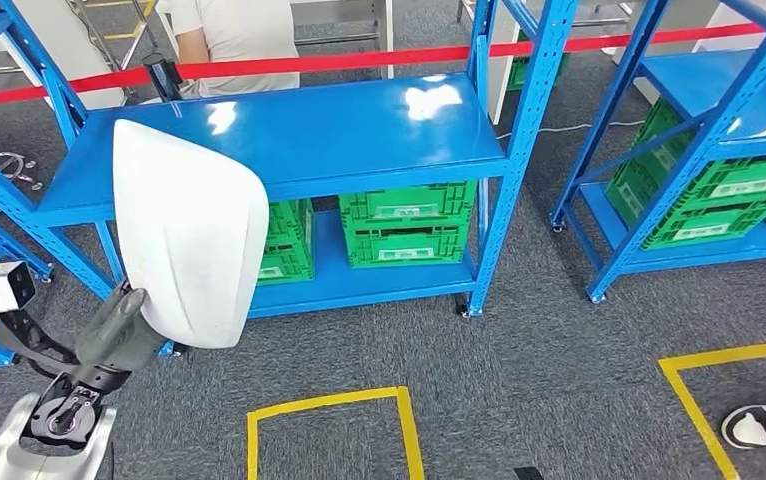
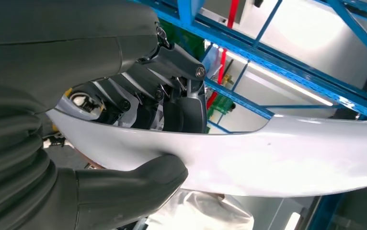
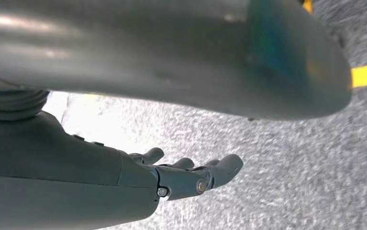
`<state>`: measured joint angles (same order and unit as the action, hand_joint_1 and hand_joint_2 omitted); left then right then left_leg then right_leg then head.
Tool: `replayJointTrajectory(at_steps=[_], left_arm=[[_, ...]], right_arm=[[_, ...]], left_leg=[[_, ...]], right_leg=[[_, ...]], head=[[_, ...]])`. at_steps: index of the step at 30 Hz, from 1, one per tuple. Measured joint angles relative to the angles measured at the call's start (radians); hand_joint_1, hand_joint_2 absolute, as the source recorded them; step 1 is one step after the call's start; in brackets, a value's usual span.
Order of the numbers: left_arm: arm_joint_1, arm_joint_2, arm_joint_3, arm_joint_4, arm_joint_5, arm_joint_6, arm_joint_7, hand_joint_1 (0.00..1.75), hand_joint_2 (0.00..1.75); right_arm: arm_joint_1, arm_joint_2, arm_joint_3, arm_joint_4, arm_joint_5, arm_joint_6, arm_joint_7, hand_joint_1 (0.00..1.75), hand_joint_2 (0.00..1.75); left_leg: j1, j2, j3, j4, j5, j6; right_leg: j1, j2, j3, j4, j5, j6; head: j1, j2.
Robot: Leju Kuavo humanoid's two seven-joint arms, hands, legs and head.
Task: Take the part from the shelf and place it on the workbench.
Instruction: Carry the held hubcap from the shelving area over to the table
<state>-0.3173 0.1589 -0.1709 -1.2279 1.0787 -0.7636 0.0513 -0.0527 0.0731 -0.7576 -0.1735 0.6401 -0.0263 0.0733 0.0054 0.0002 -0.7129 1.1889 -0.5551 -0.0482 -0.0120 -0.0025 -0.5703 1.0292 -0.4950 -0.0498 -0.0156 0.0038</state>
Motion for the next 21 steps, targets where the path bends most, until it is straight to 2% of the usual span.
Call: replayJointTrajectory(at_steps=[1,2,3,4,5,6,7,8,9,11,12,13,15,16,17,18,19,20,21], left_arm=[[0.015,0.002,0.005,-0.013,0.000,0.001,-0.003,1.75,1.75],[0.029,0.002,0.010,-0.024,0.000,0.001,-0.004,1.75,1.75],[0.042,0.003,0.014,-0.036,-0.001,0.001,-0.005,1.75,1.75],[0.054,0.003,0.018,-0.048,-0.001,0.002,-0.006,1.75,1.75],[0.064,0.003,0.023,-0.061,-0.002,0.002,-0.007,1.75,1.75],[0.073,0.003,0.030,-0.075,-0.002,0.002,-0.007,1.75,1.75],[0.081,0.004,0.037,-0.090,-0.002,0.002,-0.009,1.75,1.75],[0.088,0.004,0.044,-0.105,-0.002,0.001,-0.010,1.75,1.75],[0.095,0.006,0.051,-0.116,-0.001,0.000,-0.011,1.75,1.75],[0.106,0.010,0.060,-0.127,0.003,-0.001,-0.011,1.75,1.75],[0.109,0.011,0.062,-0.129,0.006,-0.002,-0.011,1.75,1.75],[0.110,0.013,0.064,-0.131,0.009,-0.001,-0.011,1.75,1.75],[0.112,0.014,0.067,-0.133,0.015,0.000,-0.015,1.75,1.75],[0.115,0.014,0.069,-0.134,0.018,0.001,-0.019,1.75,1.75],[0.119,0.015,0.074,-0.135,0.021,0.003,-0.023,1.75,1.75],[0.126,0.015,0.080,-0.136,0.023,0.006,-0.026,1.75,1.75],[0.134,0.016,0.086,-0.138,0.026,0.008,-0.029,1.75,1.75],[0.141,0.017,0.092,-0.140,0.027,0.011,-0.030,1.75,1.75],[0.148,0.018,0.098,-0.144,0.029,0.012,-0.030,1.75,1.75]], right_arm=[[0.000,-0.001,0.000,0.000,0.003,0.000,0.000,0.00,0.00],[0.000,-0.002,0.000,0.000,0.004,0.000,0.000,0.00,0.00],[0.000,-0.004,0.000,0.000,0.006,0.000,-0.001,0.00,0.00],[0.000,-0.006,0.000,0.000,0.007,0.000,-0.003,0.00,0.00],[0.000,-0.008,0.000,0.000,0.008,0.000,-0.006,0.00,0.00],[0.000,-0.010,0.000,0.000,0.009,0.000,-0.011,0.00,0.00],[0.000,-0.012,0.000,0.000,0.010,0.000,-0.016,0.00,0.00],[0.000,-0.014,0.000,-0.001,0.011,0.000,-0.022,0.00,0.00],[0.000,-0.015,0.000,-0.001,0.011,0.000,-0.028,0.00,0.00],[0.002,-0.018,0.000,-0.001,0.012,0.000,-0.036,0.00,0.00],[0.004,-0.019,0.000,0.000,0.012,0.001,-0.037,0.00,0.00],[0.005,-0.019,0.000,0.000,0.013,0.003,-0.036,0.00,0.00],[0.005,-0.019,0.001,0.000,0.019,0.014,-0.035,0.00,0.00],[0.004,-0.018,0.001,0.000,0.024,0.023,-0.035,0.00,0.00],[0.003,-0.018,0.004,0.000,0.031,0.029,-0.035,0.00,0.00],[0.001,-0.018,0.007,0.000,0.039,0.034,-0.034,0.00,0.00],[0.001,-0.017,0.012,0.000,0.048,0.035,-0.034,0.00,0.00],[0.000,-0.017,0.017,0.000,0.055,0.035,-0.034,0.00,0.00],[-0.001,-0.016,0.022,0.000,0.060,0.035,-0.033,0.00,0.00]], left_leg=[[0.001,0.000,-0.008,0.061,-0.032,-0.004],[0.002,0.000,-0.008,0.108,-0.038,-0.006],[0.002,0.000,0.006,0.127,-0.021,-0.006],[0.003,0.000,0.035,0.114,0.009,-0.005],[0.003,0.000,0.082,0.067,0.032,-0.002],[0.003,0.000,0.143,-0.007,0.033,0.001],[0.001,-0.001,0.199,-0.084,0.018,0.007],[-0.002,-0.002,0.238,-0.146,0.000,0.013],[-0.006,-0.002,0.257,-0.183,-0.013,0.021],[-0.009,0.001,0.244,-0.197,0.005,0.039],[-0.007,0.002,0.232,-0.198,0.019,0.050],[-0.005,0.004,0.218,-0.200,0.034,0.058],[-0.005,0.004,0.186,-0.199,0.063,0.068],[-0.005,0.004,0.167,-0.197,0.078,0.069],[-0.006,0.004,0.148,-0.194,0.093,0.069],[-0.007,0.005,0.127,-0.190,0.105,0.067],[-0.007,0.006,0.107,-0.184,0.117,0.065],[-0.006,0.007,0.088,-0.178,0.127,0.062],[-0.007,0.008,0.071,-0.170,0.137,0.058]], right_leg=[[0.000,-0.001,-0.016,0.001,0.013,0.000],[0.001,-0.002,-0.033,0.002,0.026,0.001],[0.001,-0.003,-0.050,0.004,0.039,0.003],[0.001,-0.004,-0.068,0.006,0.052,0.005],[0.001,-0.005,-0.083,0.009,0.064,0.008],[0.002,-0.005,-0.095,0.010,0.075,0.012],[0.003,-0.005,-0.102,0.011,0.085,0.017],[0.003,-0.005,-0.104,0.008,0.097,0.023],[0.002,-0.005,-0.105,0.003,0.109,0.030],[-0.001,-0.004,-0.109,-0.008,0.127,0.044],[-0.002,-0.003,-0.116,-0.001,0.112,0.050],[-0.002,-0.001,-0.128,0.025,0.074,0.054],[-0.003,0.000,-0.157,0.134,-0.042,0.060],[-0.003,0.001,-0.167,0.202,-0.083,0.061],[-0.003,0.001,-0.170,0.257,-0.098,0.062],[-0.002,0.001,-0.160,0.288,-0.087,0.062],[-0.002,0.001,-0.134,0.285,-0.060,0.060],[-0.002,0.001,-0.090,0.248,-0.034,0.058],[-0.001,0.001,-0.031,0.183,-0.028,0.054]], head=[[0.000,0.000],[0.000,0.000],[0.000,0.000],[0.000,0.000],[0.000,0.000],[0.000,0.000],[0.000,0.000],[0.000,0.000],[0.000,0.000],[-0.002,0.000],[-0.003,0.000],[-0.003,0.000],[-0.001,0.000],[-0.001,0.000],[-0.001,0.000],[0.000,0.000],[0.000,0.000],[0.000,0.000],[0.000,0.000]])
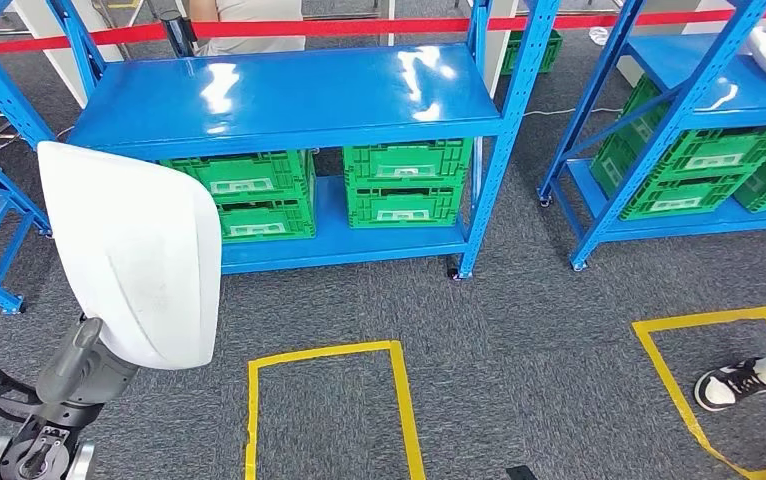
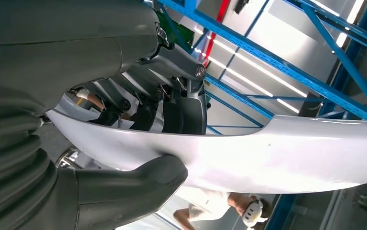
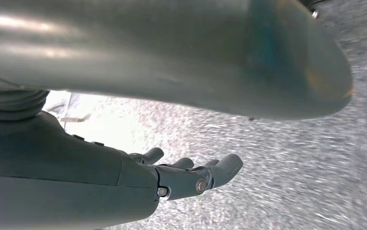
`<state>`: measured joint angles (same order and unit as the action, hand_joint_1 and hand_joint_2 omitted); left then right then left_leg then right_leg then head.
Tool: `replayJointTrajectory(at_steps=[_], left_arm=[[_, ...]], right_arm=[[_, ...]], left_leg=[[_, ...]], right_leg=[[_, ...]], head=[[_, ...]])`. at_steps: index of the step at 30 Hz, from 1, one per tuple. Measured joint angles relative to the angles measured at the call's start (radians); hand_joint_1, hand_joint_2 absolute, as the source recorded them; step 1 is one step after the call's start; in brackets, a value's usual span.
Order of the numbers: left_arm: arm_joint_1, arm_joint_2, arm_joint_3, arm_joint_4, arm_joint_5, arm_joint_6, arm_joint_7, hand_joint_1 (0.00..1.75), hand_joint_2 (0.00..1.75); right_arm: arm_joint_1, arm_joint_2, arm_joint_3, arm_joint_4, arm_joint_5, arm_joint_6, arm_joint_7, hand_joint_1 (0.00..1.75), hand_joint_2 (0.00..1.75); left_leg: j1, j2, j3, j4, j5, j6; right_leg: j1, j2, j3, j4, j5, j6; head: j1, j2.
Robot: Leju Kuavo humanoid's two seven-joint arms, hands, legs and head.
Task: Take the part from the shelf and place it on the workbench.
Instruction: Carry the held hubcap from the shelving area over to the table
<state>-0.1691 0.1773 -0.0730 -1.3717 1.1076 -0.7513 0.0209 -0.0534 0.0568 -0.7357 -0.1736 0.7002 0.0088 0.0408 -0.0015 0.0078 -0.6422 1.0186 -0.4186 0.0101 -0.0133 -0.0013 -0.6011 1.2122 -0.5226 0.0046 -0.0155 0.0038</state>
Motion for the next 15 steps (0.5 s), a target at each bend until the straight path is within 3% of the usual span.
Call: replayJointTrajectory(at_steps=[2,3,4,6,7,8,10,11,12,13,15], left_arm=[[0.008,0.004,0.009,-0.007,0.004,0.004,0.004,1.75,1.75],[0.009,0.006,0.012,-0.008,0.006,0.006,0.007,1.75,1.75],[0.009,0.007,0.013,-0.008,0.008,0.008,0.010,1.75,1.75],[0.009,0.009,0.013,-0.002,0.010,0.008,0.012,1.75,1.75],[0.007,0.009,0.013,0.001,0.009,0.007,0.011,1.75,1.75],[0.004,0.010,0.013,0.005,0.008,0.006,0.010,1.75,1.75],[-0.006,0.009,0.013,0.013,0.003,0.004,0.009,1.75,1.75],[-0.010,0.009,0.013,0.016,0.001,0.004,0.009,1.75,1.75],[-0.014,0.009,0.012,0.019,0.000,0.004,0.009,1.75,1.75],[-0.019,0.008,0.012,0.022,-0.001,0.004,0.010,1.75,1.75],[-0.030,0.007,0.011,0.024,-0.002,0.004,0.010,1.75,1.75]], right_arm=[[-0.003,0.001,0.006,0.000,0.001,0.000,0.006,0.00,0.00],[-0.003,0.001,0.007,0.000,-0.004,0.001,0.011,0.00,0.00],[-0.004,0.001,0.007,0.000,-0.011,0.001,0.016,0.00,0.00],[-0.002,0.002,0.007,0.001,-0.031,0.002,0.023,0.00,0.00],[-0.001,0.002,0.006,0.001,-0.040,0.002,0.027,0.00,0.00],[-0.001,0.002,0.003,0.001,-0.049,0.002,0.031,0.00,0.00],[0.001,0.002,-0.004,0.001,-0.063,0.002,0.041,0.00,0.00],[0.001,0.002,-0.008,0.001,-0.070,0.002,0.045,0.00,0.00],[0.002,0.002,-0.012,0.001,-0.077,0.002,0.050,0.00,0.00],[0.002,0.003,-0.017,0.001,-0.083,0.002,0.053,0.00,0.00],[0.001,0.005,-0.030,0.001,-0.099,0.003,0.056,0.00,0.00]], left_leg=[[-0.002,0.001,-0.022,0.013,0.017,-0.010],[-0.002,0.001,-0.026,0.015,0.026,-0.016],[-0.001,0.001,-0.028,0.013,0.036,-0.023],[0.003,0.000,-0.034,0.015,0.034,-0.036],[0.004,-0.002,-0.043,0.034,0.004,-0.042],[0.006,-0.003,-0.055,0.070,-0.044,-0.047],[0.009,-0.004,-0.078,0.188,-0.146,-0.056],[0.011,-0.004,-0.082,0.247,-0.167,-0.060],[0.012,-0.004,-0.077,0.286,-0.162,-0.061],[0.013,-0.004,-0.057,0.295,-0.138,-0.062],[0.015,-0.005,0.034,0.206,-0.094,-0.060]], right_leg=[[0.003,0.001,0.101,-0.142,-0.032,-0.008],[0.006,0.001,0.125,-0.183,-0.050,-0.013],[0.008,0.000,0.128,-0.199,-0.054,-0.019],[0.007,-0.004,0.111,-0.199,-0.033,-0.034],[0.005,-0.006,0.099,-0.201,-0.018,-0.042],[0.004,-0.008,0.084,-0.203,-0.004,-0.048],[0.005,-0.010,0.051,-0.202,0.025,-0.053],[0.005,-0.010,0.034,-0.201,0.039,-0.052],[0.005,-0.010,0.015,-0.199,0.053,-0.051],[0.005,-0.010,-0.003,-0.197,0.067,-0.049],[0.004,-0.010,-0.037,-0.190,0.091,-0.042]], head=[[0.000,0.000],[0.000,0.000],[0.000,0.000],[0.000,0.000],[-0.001,0.000],[-0.002,0.000],[-0.004,0.000],[-0.004,0.000],[-0.004,0.000],[-0.004,0.000],[-0.004,0.000]])
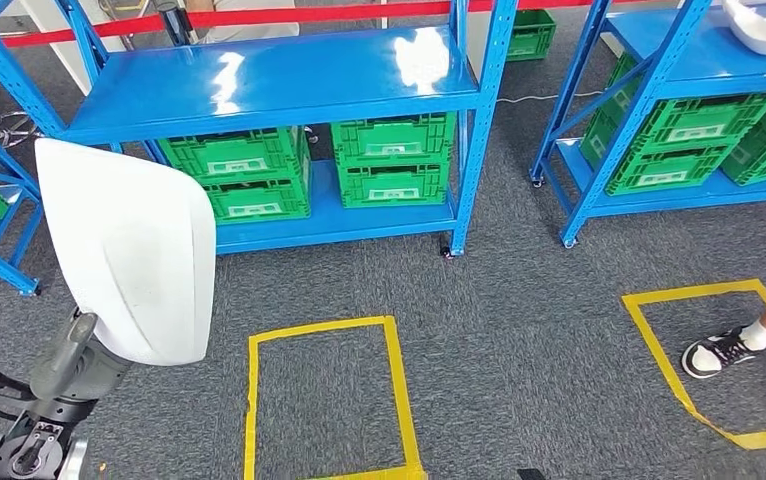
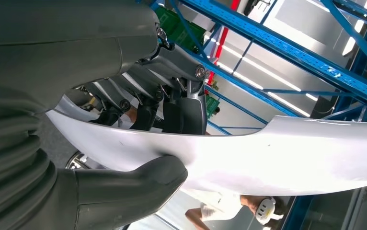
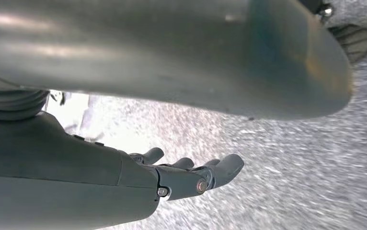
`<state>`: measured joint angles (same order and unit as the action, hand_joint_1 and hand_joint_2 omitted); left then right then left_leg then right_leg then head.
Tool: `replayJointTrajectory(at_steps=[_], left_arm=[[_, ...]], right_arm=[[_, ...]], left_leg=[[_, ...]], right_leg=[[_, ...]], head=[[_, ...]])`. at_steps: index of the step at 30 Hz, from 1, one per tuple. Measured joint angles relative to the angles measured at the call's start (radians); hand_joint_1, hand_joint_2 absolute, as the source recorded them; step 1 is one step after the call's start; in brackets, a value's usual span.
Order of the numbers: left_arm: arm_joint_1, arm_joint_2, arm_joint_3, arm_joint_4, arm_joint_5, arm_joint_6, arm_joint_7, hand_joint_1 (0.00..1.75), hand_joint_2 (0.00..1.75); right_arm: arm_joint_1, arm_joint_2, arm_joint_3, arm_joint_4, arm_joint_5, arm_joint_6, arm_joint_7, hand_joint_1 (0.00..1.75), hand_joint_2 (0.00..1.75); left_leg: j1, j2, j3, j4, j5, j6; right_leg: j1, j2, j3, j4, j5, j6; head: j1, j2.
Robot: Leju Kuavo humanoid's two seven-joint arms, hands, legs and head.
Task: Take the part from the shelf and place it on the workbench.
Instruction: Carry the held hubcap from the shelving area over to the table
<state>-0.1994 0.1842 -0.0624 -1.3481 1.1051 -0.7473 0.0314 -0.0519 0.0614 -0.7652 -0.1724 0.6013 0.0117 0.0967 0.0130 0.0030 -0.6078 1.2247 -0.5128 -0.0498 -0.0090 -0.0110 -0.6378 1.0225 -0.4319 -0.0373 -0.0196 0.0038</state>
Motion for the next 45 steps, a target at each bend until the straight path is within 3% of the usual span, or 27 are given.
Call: replayJointTrajectory(at_steps=[2,3,4,6,8,10,11,12,13,15,17,19,21,22,24,26,27,29,31,33,35,37,38,41,42,43,45], left_arm=[[-0.011,-0.002,0.000,-0.005,-0.002,0.000,0.000,1.75,1.75],[-0.014,-0.003,0.000,-0.009,-0.003,0.000,0.000,1.75,1.75],[-0.015,-0.004,0.000,-0.012,-0.005,0.001,0.000,1.75,1.75],[-0.014,-0.009,0.000,-0.017,-0.008,0.002,0.001,1.75,1.75],[-0.013,-0.016,0.000,-0.021,-0.009,0.004,0.000,1.75,1.75],[-0.013,-0.022,0.000,-0.025,-0.009,0.004,-0.003,1.75,1.75],[-0.012,-0.025,0.001,-0.025,-0.009,0.004,-0.005,1.75,1.75],[-0.012,-0.027,0.002,-0.026,-0.009,0.004,-0.007,1.75,1.75],[-0.012,-0.029,0.003,-0.025,-0.009,0.002,-0.009,1.75,1.75],[-0.011,-0.032,0.007,-0.025,-0.011,-0.004,-0.015,1.75,1.75],[-0.012,-0.034,0.015,-0.026,-0.016,-0.013,-0.019,1.75,1.75],[-0.012,-0.037,0.027,-0.026,-0.020,-0.018,-0.023,1.75,1.75],[-0.005,-0.040,0.038,-0.026,-0.022,-0.019,-0.026,1.75,1.75],[0.000,-0.041,0.044,-0.027,-0.022,-0.019,-0.027,1.75,1.75],[0.011,-0.042,0.054,-0.027,-0.022,-0.020,-0.028,1.75,1.75],[0.022,-0.044,0.060,-0.027,-0.020,-0.023,-0.027,1.75,1.75],[0.028,-0.045,0.061,-0.027,-0.019,-0.025,-0.027,1.75,1.75],[0.036,-0.046,0.061,-0.027,-0.019,-0.028,-0.026,1.75,1.75],[0.038,-0.047,0.061,-0.029,-0.018,-0.031,-0.029,1.75,1.75],[0.038,-0.047,0.062,-0.033,-0.017,-0.033,-0.033,1.75,1.75],[0.038,-0.047,0.061,-0.036,-0.017,-0.033,-0.035,1.75,1.75],[0.037,-0.048,0.061,-0.034,-0.016,-0.033,-0.038,1.75,1.75],[0.036,-0.050,0.060,-0.033,-0.015,-0.033,-0.040,1.75,1.75],[0.027,-0.059,0.059,-0.027,-0.012,-0.033,-0.044,1.75,1.75],[0.022,-0.063,0.059,-0.024,-0.012,-0.033,-0.045,1.75,1.75],[0.016,-0.066,0.059,-0.020,-0.013,-0.033,-0.045,1.75,1.75],[0.002,-0.070,0.058,-0.013,-0.019,-0.033,-0.049,1.75,1.75]], right_arm=[[-0.001,0.003,-0.013,0.000,-0.013,0.000,-0.005,0.00,0.00],[0.000,0.004,-0.018,0.000,-0.016,0.000,-0.008,0.00,0.00],[0.000,0.006,-0.023,0.000,-0.017,0.000,-0.012,0.00,0.00],[0.005,0.008,-0.028,0.000,-0.014,0.000,-0.020,0.00,0.00],[0.010,0.011,-0.029,0.000,-0.005,0.002,-0.029,0.00,0.00],[0.010,0.015,-0.029,0.000,0.005,0.010,-0.041,0.00,0.00],[0.009,0.016,-0.029,0.000,0.008,0.015,-0.050,0.00,0.00],[0.007,0.016,-0.029,0.000,0.010,0.018,-0.061,0.00,0.00],[0.006,0.016,-0.029,0.000,0.009,0.020,-0.072,0.00,0.00],[0.003,0.015,-0.029,-0.001,0.007,0.021,-0.093,0.00,0.00],[-0.002,0.013,-0.029,-0.003,0.009,0.023,-0.108,0.00,0.00],[-0.008,0.011,-0.029,-0.004,0.019,0.027,-0.111,0.00,0.00],[-0.008,0.010,-0.028,-0.004,0.032,0.028,-0.105,0.00,0.00],[-0.007,0.010,-0.028,-0.004,0.036,0.028,-0.100,0.00,0.00],[-0.006,0.010,-0.027,-0.004,0.036,0.028,-0.084,0.00,0.00],[-0.006,0.009,-0.027,-0.004,0.031,0.027,-0.066,0.00,0.00],[-0.006,0.008,-0.027,-0.004,0.028,0.027,-0.058,0.00,0.00],[-0.006,0.008,-0.028,-0.004,0.021,0.027,-0.043,0.00,0.00],[-0.005,0.007,-0.029,-0.004,0.017,0.027,-0.034,0.00,0.00],[-0.005,0.005,-0.029,-0.004,0.017,0.027,-0.036,0.00,0.00],[-0.005,0.002,-0.029,-0.004,0.017,0.027,-0.053,0.00,0.00],[-0.002,-0.003,-0.029,-0.004,0.016,0.027,-0.076,0.00,0.00],[-0.001,-0.005,-0.029,-0.004,0.016,0.028,-0.087,0.00,0.00],[0.000,-0.009,-0.030,-0.004,0.012,0.029,-0.097,0.00,0.00],[-0.001,-0.010,-0.031,-0.004,0.008,0.029,-0.093,0.00,0.00],[-0.001,-0.011,-0.033,-0.004,0.004,0.029,-0.086,0.00,0.00],[-0.002,-0.011,-0.040,-0.004,-0.008,0.028,-0.075,0.00,0.00]], left_leg=[[-0.004,-0.002,0.111,-0.153,-0.024,0.008],[-0.007,-0.003,0.139,-0.203,-0.042,0.014],[-0.011,-0.003,0.148,-0.230,-0.049,0.022],[-0.012,0.000,0.129,-0.234,-0.031,0.041],[-0.009,0.004,0.106,-0.237,-0.004,0.059],[-0.010,0.004,0.075,-0.235,0.023,0.068],[-0.012,0.004,0.057,-0.233,0.036,0.069],[-0.013,0.004,0.037,-0.229,0.049,0.069],[-0.014,0.004,0.017,-0.224,0.060,0.068],[-0.014,0.004,-0.019,-0.212,0.079,0.063],[-0.016,0.005,-0.045,-0.201,0.094,0.055],[-0.017,0.008,-0.057,-0.200,0.113,0.044],[-0.016,0.009,-0.063,-0.205,0.130,0.033],[-0.015,0.007,-0.069,-0.200,0.121,0.027],[-0.012,0.003,-0.090,-0.140,0.049,0.015],[-0.009,0.001,-0.114,-0.013,-0.045,0.006],[-0.007,0.001,-0.120,0.044,-0.065,0.003],[-0.006,0.001,-0.096,0.079,-0.038,0.001],[-0.006,0.000,-0.013,-0.019,0.004,0.005],[-0.011,-0.002,0.079,-0.154,-0.007,0.014],[-0.017,-0.004,0.112,-0.213,-0.024,0.024],[-0.013,-0.002,0.100,-0.225,-0.013,0.038],[-0.010,0.000,0.091,-0.228,-0.004,0.048],[-0.009,0.004,0.053,-0.221,0.023,0.064],[-0.010,0.005,0.038,-0.216,0.031,0.065],[-0.011,0.005,0.020,-0.209,0.040,0.066],[-0.012,0.005,-0.014,-0.196,0.057,0.064]], right_leg=[[0.001,0.001,-0.020,0.005,0.021,0.010],[0.001,0.001,-0.025,0.004,0.032,0.016],[0.000,0.001,-0.027,0.000,0.044,0.023],[-0.003,0.003,-0.035,-0.004,0.052,0.036],[-0.005,0.007,-0.058,0.044,-0.014,0.045],[-0.005,0.008,-0.091,0.165,-0.123,0.049],[-0.005,0.009,-0.101,0.229,-0.154,0.050],[-0.004,0.009,-0.101,0.274,-0.160,0.050],[-0.004,0.009,-0.087,0.292,-0.144,0.048],[-0.002,0.010,-0.008,0.224,-0.093,0.042],[0.004,0.010,0.101,0.079,-0.099,0.031],[0.010,0.012,0.153,-0.010,-0.128,0.022],[0.009,0.011,0.147,-0.023,-0.118,0.014],[0.006,0.009,0.140,-0.026,-0.108,0.008],[0.001,0.004,0.122,-0.030,-0.087,-0.004],[0.002,0.001,0.095,-0.026,-0.069,-0.009],[0.003,0.001,0.080,-0.022,-0.061,-0.009],[0.003,0.000,0.051,-0.012,-0.046,-0.006],[0.003,0.000,0.027,-0.001,-0.035,0.000],[0.004,0.000,0.014,0.006,-0.023,0.010],[0.004,0.000,0.007,0.004,-0.005,0.020],[0.004,0.002,-0.005,0.006,-0.004,0.030],[0.004,0.004,-0.015,0.026,-0.029,0.035],[0.001,0.008,-0.061,0.185,-0.160,0.046],[0.001,0.008,-0.072,0.243,-0.182,0.047],[0.002,0.009,-0.071,0.280,-0.183,0.047],[0.002,0.009,-0.025,0.256,-0.133,0.044]], head=[[0.001,0.000],[0.001,0.000],[0.002,0.000],[0.002,0.000],[0.002,0.000],[0.003,0.000],[0.003,0.000],[0.003,0.000],[0.003,0.000],[0.003,0.000],[0.003,0.000],[0.003,0.000],[0.003,0.000],[0.003,0.000],[0.001,0.000],[0.000,0.000],[0.000,0.000],[0.000,0.000],[0.000,0.000],[0.001,0.000],[0.001,0.000],[0.001,0.000],[0.002,0.000],[0.005,0.000],[0.005,0.000],[0.005,0.000],[0.005,0.000]])
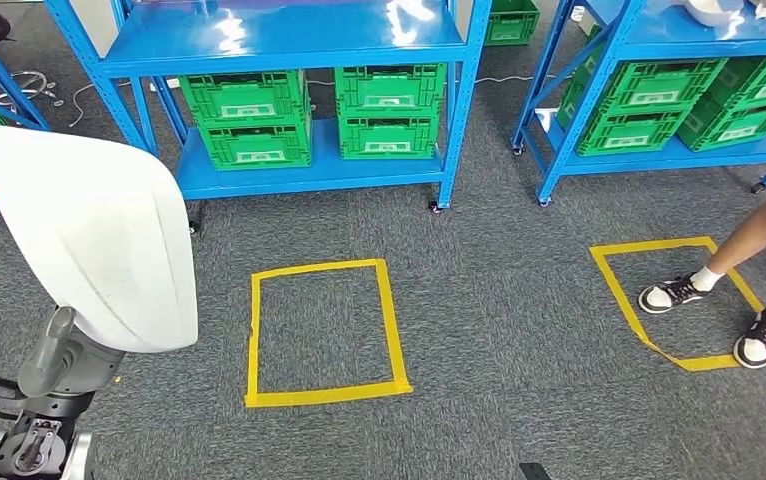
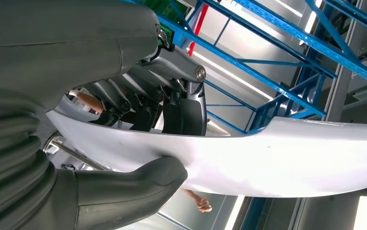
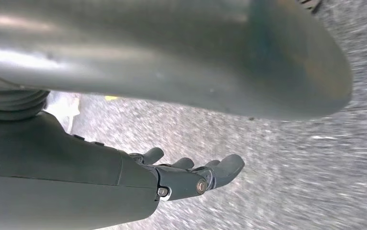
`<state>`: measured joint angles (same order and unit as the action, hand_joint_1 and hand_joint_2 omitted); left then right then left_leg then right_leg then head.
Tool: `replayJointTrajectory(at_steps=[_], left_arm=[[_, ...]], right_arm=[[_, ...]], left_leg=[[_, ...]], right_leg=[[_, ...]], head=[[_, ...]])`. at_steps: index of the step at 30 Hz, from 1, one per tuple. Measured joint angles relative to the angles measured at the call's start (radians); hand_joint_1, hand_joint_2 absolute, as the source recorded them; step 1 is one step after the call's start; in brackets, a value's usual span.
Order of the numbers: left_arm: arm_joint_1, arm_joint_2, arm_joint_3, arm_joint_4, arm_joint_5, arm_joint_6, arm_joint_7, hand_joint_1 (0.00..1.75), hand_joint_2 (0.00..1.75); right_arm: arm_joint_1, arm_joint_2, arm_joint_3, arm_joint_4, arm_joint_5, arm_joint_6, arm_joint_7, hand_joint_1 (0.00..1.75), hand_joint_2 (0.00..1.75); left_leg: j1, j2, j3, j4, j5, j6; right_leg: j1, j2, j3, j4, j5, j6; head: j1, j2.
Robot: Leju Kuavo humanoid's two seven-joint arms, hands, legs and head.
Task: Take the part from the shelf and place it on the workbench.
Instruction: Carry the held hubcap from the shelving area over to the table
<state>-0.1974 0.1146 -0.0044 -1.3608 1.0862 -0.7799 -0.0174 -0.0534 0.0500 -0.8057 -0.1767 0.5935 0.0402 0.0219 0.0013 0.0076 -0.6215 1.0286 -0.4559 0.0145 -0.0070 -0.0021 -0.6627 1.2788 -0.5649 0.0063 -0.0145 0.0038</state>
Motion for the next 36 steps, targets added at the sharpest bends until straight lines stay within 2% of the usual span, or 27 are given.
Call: replayJointTrajectory(at_steps=[1,2,4,5,7,8,9,11,12,13,14,15,16,17,19,20,22,23,24,27,28,29,30,33,34,35,36], left_arm=[[-0.007,-0.001,0.000,0.003,-0.004,0.000,-0.002,1.75,1.75],[-0.014,-0.001,-0.001,0.006,-0.007,0.001,-0.005,1.75,1.75],[-0.028,0.002,-0.001,0.013,-0.011,0.002,-0.009,1.75,1.75],[-0.035,0.003,-0.001,0.018,-0.012,0.003,-0.009,1.75,1.75],[-0.049,0.007,-0.001,0.029,-0.012,0.005,-0.007,1.75,1.75],[-0.055,0.010,-0.001,0.035,-0.011,0.007,-0.006,1.75,1.75],[-0.061,0.014,-0.001,0.041,-0.012,0.010,-0.003,1.75,1.75],[-0.073,0.020,-0.001,0.051,-0.013,0.016,0.002,1.75,1.75],[-0.079,0.022,-0.001,0.056,-0.015,0.019,0.005,1.75,1.75],[-0.083,0.024,-0.001,0.060,-0.016,0.022,0.008,1.75,1.75],[-0.087,0.025,-0.002,0.065,-0.017,0.026,0.011,1.75,1.75],[-0.093,0.026,-0.002,0.070,-0.018,0.030,0.014,1.75,1.75],[-0.099,0.027,-0.002,0.074,-0.018,0.033,0.017,1.75,1.75],[-0.108,0.027,-0.003,0.077,-0.018,0.036,0.019,1.75,1.75],[-0.129,0.028,-0.005,0.082,-0.017,0.039,0.022,1.75,1.75],[-0.137,0.028,-0.006,0.085,-0.015,0.039,0.023,1.75,1.75],[-0.145,0.028,-0.007,0.094,-0.009,0.042,0.023,1.75,1.75],[-0.146,0.029,-0.008,0.099,-0.007,0.043,0.022,1.75,1.75],[-0.147,0.029,-0.008,0.103,-0.006,0.044,0.021,1.75,1.75],[-0.149,0.030,-0.008,0.114,-0.002,0.045,0.022,1.75,1.75],[-0.148,0.031,-0.008,0.117,0.000,0.045,0.022,1.75,1.75],[-0.146,0.033,-0.009,0.121,0.001,0.044,0.021,1.75,1.75],[-0.145,0.036,-0.009,0.125,0.003,0.041,0.019,1.75,1.75],[-0.148,0.045,-0.010,0.135,0.010,0.025,0.001,1.75,1.75],[-0.150,0.048,-0.010,0.139,0.011,0.021,-0.008,1.75,1.75],[-0.151,0.050,-0.011,0.142,0.012,0.018,-0.016,1.75,1.75],[-0.151,0.053,-0.011,0.144,0.012,0.017,-0.022,1.75,1.75]], right_arm=[[-0.001,0.000,-0.004,0.000,-0.006,0.000,0.001,0.00,0.00],[-0.004,0.000,-0.008,0.000,-0.012,0.000,-0.002,0.00,0.00],[-0.008,0.001,-0.016,0.000,-0.022,0.000,-0.014,0.00,0.00],[-0.009,0.002,-0.019,0.000,-0.025,0.001,-0.019,0.00,0.00],[-0.010,0.007,-0.026,0.000,-0.025,0.001,-0.022,0.00,0.00],[-0.010,0.011,-0.027,0.000,-0.022,0.001,-0.020,0.00,0.00],[-0.011,0.015,-0.029,0.000,-0.019,0.000,-0.017,0.00,0.00],[-0.012,0.021,-0.029,0.001,-0.013,-0.001,-0.012,0.00,0.00],[-0.012,0.024,-0.029,0.001,-0.012,-0.001,-0.008,0.00,0.00],[-0.012,0.027,-0.030,0.001,-0.013,-0.001,-0.004,0.00,0.00],[-0.012,0.029,-0.030,0.001,-0.016,-0.001,0.000,0.00,0.00],[-0.012,0.032,-0.032,0.001,-0.022,-0.001,0.003,0.00,0.00],[-0.012,0.035,-0.035,0.001,-0.028,-0.001,0.003,0.00,0.00],[-0.012,0.037,-0.037,0.001,-0.033,-0.001,0.003,0.00,0.00],[-0.014,0.040,-0.041,0.000,-0.038,-0.001,0.000,0.00,0.00],[-0.014,0.042,-0.042,0.000,-0.038,-0.001,0.000,0.00,0.00],[-0.011,0.045,-0.045,0.000,-0.033,-0.001,0.003,0.00,0.00],[-0.008,0.047,-0.046,0.000,-0.027,-0.001,0.006,0.00,0.00],[-0.004,0.049,-0.047,0.000,-0.020,-0.001,0.008,0.00,0.00],[0.001,0.056,-0.046,0.000,-0.007,-0.001,0.009,0.00,0.00],[0.001,0.058,-0.046,0.000,-0.007,-0.001,0.006,0.00,0.00],[0.001,0.058,-0.046,0.000,-0.009,-0.001,0.001,0.00,0.00],[0.001,0.058,-0.046,0.000,-0.011,-0.001,-0.007,0.00,0.00],[0.000,0.058,-0.047,0.000,-0.017,0.000,-0.032,0.00,0.00],[0.000,0.057,-0.047,0.000,-0.019,0.003,-0.038,0.00,0.00],[0.000,0.057,-0.047,0.000,-0.020,0.006,-0.042,0.00,0.00],[0.000,0.057,-0.048,0.000,-0.021,0.009,-0.043,0.00,0.00]], left_leg=[[0.000,-0.001,-0.015,0.007,0.008,-0.002],[-0.001,-0.001,-0.027,0.012,0.016,-0.007],[-0.002,0.000,-0.039,0.015,0.034,-0.018],[-0.002,0.001,-0.041,0.012,0.044,-0.024],[-0.001,0.001,-0.046,0.006,0.057,-0.036],[0.000,-0.001,-0.054,0.015,0.039,-0.043],[0.000,-0.003,-0.066,0.040,0.002,-0.049],[0.004,-0.005,-0.094,0.143,-0.106,-0.059],[0.005,-0.005,-0.102,0.207,-0.140,-0.062],[0.006,-0.005,-0.103,0.260,-0.149,-0.065],[0.006,-0.005,-0.092,0.290,-0.131,-0.066],[0.007,-0.005,-0.067,0.288,-0.098,-0.066],[0.008,-0.005,-0.024,0.251,-0.070,-0.065],[0.008,-0.005,0.037,0.184,-0.062,-0.063],[0.004,-0.007,0.149,0.025,-0.101,-0.054],[0.001,-0.007,0.178,-0.025,-0.121,-0.047],[-0.002,-0.007,0.173,-0.049,-0.116,-0.029],[-0.002,-0.008,0.165,-0.050,-0.105,-0.020],[0.000,-0.009,0.156,-0.050,-0.094,-0.012],[0.000,-0.020,0.121,-0.045,-0.060,-0.003],[-0.001,-0.026,0.105,-0.041,-0.050,-0.004],[-0.001,-0.034,0.090,-0.036,-0.042,-0.005],[-0.001,-0.043,0.076,-0.029,-0.035,-0.008],[0.000,-0.067,0.043,-0.008,-0.024,-0.021],[0.000,-0.074,0.037,-0.004,-0.021,-0.026],[0.001,-0.081,0.032,-0.002,-0.018,-0.032],[0.001,-0.090,0.029,-0.004,-0.014,-0.038]], right_leg=[[0.001,0.000,0.045,-0.056,0.022,-0.004],[0.003,0.001,0.096,-0.129,0.025,-0.008],[0.008,0.002,0.161,-0.236,0.007,-0.015],[0.011,0.003,0.170,-0.258,0.001,-0.019],[0.009,0.001,0.154,-0.265,0.020,-0.029],[0.006,-0.001,0.143,-0.267,0.033,-0.037],[0.004,-0.003,0.129,-0.269,0.047,-0.044],[0.003,-0.006,0.098,-0.270,0.074,-0.052],[0.003,-0.006,0.082,-0.269,0.087,-0.052],[0.003,-0.007,0.065,-0.268,0.102,-0.051],[0.003,-0.007,0.046,-0.267,0.117,-0.049],[0.003,-0.007,0.027,-0.265,0.131,-0.047],[0.002,-0.007,0.010,-0.263,0.145,-0.045],[0.003,-0.007,-0.005,-0.260,0.157,-0.041],[0.006,-0.008,-0.024,-0.257,0.179,-0.032],[0.006,-0.008,-0.029,-0.259,0.191,-0.026],[0.002,-0.009,-0.034,-0.266,0.212,-0.013],[0.000,-0.008,-0.040,-0.258,0.204,-0.006],[-0.002,-0.007,-0.053,-0.230,0.179,-0.001],[-0.004,-0.004,-0.118,-0.037,0.046,0.008],[-0.004,-0.004,-0.127,0.015,0.019,0.008],[-0.003,-0.002,-0.116,0.030,0.011,0.007],[-0.003,0.001,-0.084,0.004,0.019,0.005],[-0.002,0.044,0.064,-0.195,0.054,-0.007],[-0.001,0.054,0.089,-0.234,0.056,-0.011],[0.001,0.057,0.096,-0.247,0.054,-0.015],[0.003,0.046,0.095,-0.247,0.059,-0.020]], head=[[0.000,0.000],[0.000,0.000],[0.001,0.000],[0.002,0.000],[0.002,0.000],[0.002,0.000],[0.001,0.000],[0.001,0.000],[0.000,0.000],[0.000,0.000],[0.000,0.000],[0.000,0.000],[0.000,0.000],[0.000,0.000],[0.000,0.000],[0.000,0.000],[0.000,0.000],[-0.001,0.000],[-0.001,0.000],[-0.001,0.000],[-0.001,0.000],[-0.001,0.000],[-0.001,0.000],[-0.001,0.000],[-0.001,0.000],[-0.002,0.000],[-0.002,0.000]])
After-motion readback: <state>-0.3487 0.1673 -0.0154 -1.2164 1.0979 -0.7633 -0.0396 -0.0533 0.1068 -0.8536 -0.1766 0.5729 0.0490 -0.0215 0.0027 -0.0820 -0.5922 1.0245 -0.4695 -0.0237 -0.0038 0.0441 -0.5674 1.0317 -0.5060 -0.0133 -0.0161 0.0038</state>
